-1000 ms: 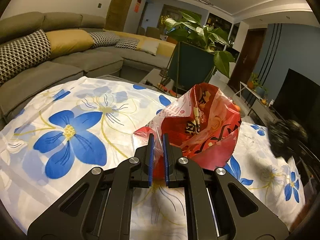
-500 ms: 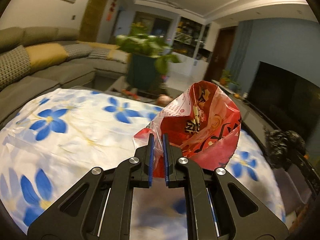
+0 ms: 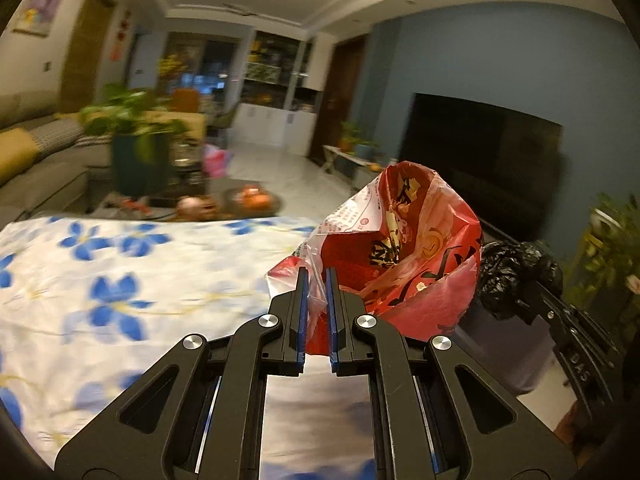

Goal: Collect trash
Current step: 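Carry the red bag and black bag over the grey bin, then open both tools to drop the red bag and black bag into the bin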

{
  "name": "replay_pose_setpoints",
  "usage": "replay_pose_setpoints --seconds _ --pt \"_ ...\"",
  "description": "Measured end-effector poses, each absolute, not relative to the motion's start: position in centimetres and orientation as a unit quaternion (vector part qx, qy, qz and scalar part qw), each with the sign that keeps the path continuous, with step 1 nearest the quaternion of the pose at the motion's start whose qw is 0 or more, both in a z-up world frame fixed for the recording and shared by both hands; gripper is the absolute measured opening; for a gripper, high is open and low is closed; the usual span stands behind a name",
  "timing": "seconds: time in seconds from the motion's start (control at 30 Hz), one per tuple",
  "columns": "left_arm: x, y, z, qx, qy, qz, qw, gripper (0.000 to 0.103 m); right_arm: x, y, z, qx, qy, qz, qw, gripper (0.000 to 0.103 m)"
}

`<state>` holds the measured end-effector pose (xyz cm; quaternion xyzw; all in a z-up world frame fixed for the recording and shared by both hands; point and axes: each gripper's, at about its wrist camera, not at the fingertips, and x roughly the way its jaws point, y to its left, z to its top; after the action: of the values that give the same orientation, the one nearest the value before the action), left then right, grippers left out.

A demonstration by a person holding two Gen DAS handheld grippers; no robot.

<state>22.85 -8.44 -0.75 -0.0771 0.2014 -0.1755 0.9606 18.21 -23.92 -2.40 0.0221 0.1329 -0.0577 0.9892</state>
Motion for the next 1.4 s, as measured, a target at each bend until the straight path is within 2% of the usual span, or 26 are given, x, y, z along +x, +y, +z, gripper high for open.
replay_pose_setpoints --seconds 0.37,0.77,0.9,0.97,1.0,1.1,1.17,1.2,1.23,1.27,1.37,1.4 --pt "24.8 -21.1 -2.8 -0.041 0.230 -0.264 0.936 0.008 17.8 -31.4 -4.0 0.052 0.124 -0.150 0.979 0.002" --pt "27.1 -26.5 -6.0 -0.025 0.260 -0.296 0.919 0.010 17.4 -35.3 -6.4 0.085 0.132 -0.153 0.976 0.003" --pt "27.4 -26.8 -7.0 -0.028 0.271 -0.311 0.911 0.018 17.8 -35.4 -6.1 0.091 0.135 -0.150 0.975 0.014" --pt "27.4 -26.8 -7.1 -0.024 0.272 -0.313 0.910 0.022 17.7 -35.7 -6.3 0.096 0.136 -0.152 0.974 0.029" --pt "27.3 -26.7 -7.2 -0.023 0.271 -0.314 0.910 0.025 17.6 -35.7 -6.3 0.099 0.135 -0.153 0.974 0.033" --pt "27.2 -26.1 -7.3 -0.030 0.271 -0.307 0.912 0.044 17.3 -35.5 -6.3 0.097 0.135 -0.156 0.974 0.040" --pt "27.2 -25.4 -7.3 -0.039 0.273 -0.302 0.912 0.052 17.0 -35.3 -6.3 0.094 0.135 -0.156 0.974 0.054" --pt "27.2 -25.2 -7.2 -0.041 0.273 -0.300 0.913 0.059 16.8 -35.2 -6.3 0.092 0.135 -0.158 0.974 0.056" --pt "27.1 -24.7 -7.0 -0.043 0.271 -0.291 0.916 0.068 16.6 -35.0 -6.2 0.089 0.134 -0.161 0.974 0.064" --pt "26.9 -24.3 -6.9 -0.043 0.269 -0.284 0.919 0.071 16.3 -34.7 -6.1 0.085 0.134 -0.166 0.973 0.074" --pt "26.2 -22.6 -6.5 -0.041 0.263 -0.265 0.927 0.077 15.7 -34.2 -5.8 0.083 0.131 -0.170 0.973 0.088" --pt "25.9 -22.1 -6.4 -0.039 0.261 -0.258 0.929 0.081 15.5 -34.0 -5.8 0.082 0.132 -0.170 0.973 0.089"
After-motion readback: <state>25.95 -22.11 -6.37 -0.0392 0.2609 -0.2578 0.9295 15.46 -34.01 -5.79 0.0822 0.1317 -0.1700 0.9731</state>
